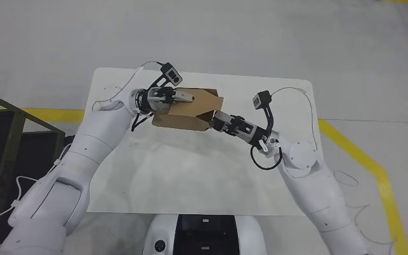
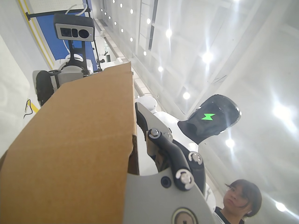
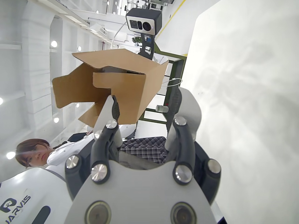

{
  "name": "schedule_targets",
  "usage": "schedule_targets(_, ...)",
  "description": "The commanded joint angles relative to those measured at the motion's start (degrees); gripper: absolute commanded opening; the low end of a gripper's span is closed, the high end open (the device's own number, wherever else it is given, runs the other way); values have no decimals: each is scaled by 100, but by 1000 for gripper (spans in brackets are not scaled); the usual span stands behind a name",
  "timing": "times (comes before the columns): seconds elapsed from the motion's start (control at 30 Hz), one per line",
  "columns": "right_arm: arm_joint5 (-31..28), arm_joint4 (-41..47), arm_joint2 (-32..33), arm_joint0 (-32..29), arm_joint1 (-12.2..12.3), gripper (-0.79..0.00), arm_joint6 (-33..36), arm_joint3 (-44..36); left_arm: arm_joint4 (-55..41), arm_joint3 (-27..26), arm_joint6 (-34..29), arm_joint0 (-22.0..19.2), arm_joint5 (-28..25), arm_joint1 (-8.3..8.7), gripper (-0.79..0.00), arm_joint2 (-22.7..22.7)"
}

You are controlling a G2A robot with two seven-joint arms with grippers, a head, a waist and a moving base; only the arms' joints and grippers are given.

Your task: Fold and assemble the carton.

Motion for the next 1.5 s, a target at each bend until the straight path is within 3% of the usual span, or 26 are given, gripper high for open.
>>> schedule_targets(0.0,-4,6,-55,55,-12,-342,31,37,-32,6,0,-20,-14,4,-785,62)
schedule_targets(0.4,30,-11,-305,250,-66,-400,114,175,-123,50,0,-183,-23,17,-785,328)
schedule_targets(0.6,57,-41,-335,298,-75,-493,127,218,-130,62,0,-247,3,29,-785,454)
schedule_targets(1.17,250,-95,-398,350,-83,-493,226,239,-12,-7,0,-388,26,183,-785,786)
schedule_targets(1.3,291,-181,-444,369,-88,-588,235,239,66,-23,0,-448,-9,214,-785,878)
schedule_targets(1.37,304,-222,-445,376,-87,-754,223,237,117,-26,0,-483,-15,230,-785,925)
schedule_targets(1.47,319,-285,-440,372,-84,-785,194,224,145,-51,0,-522,-27,250,-785,991)
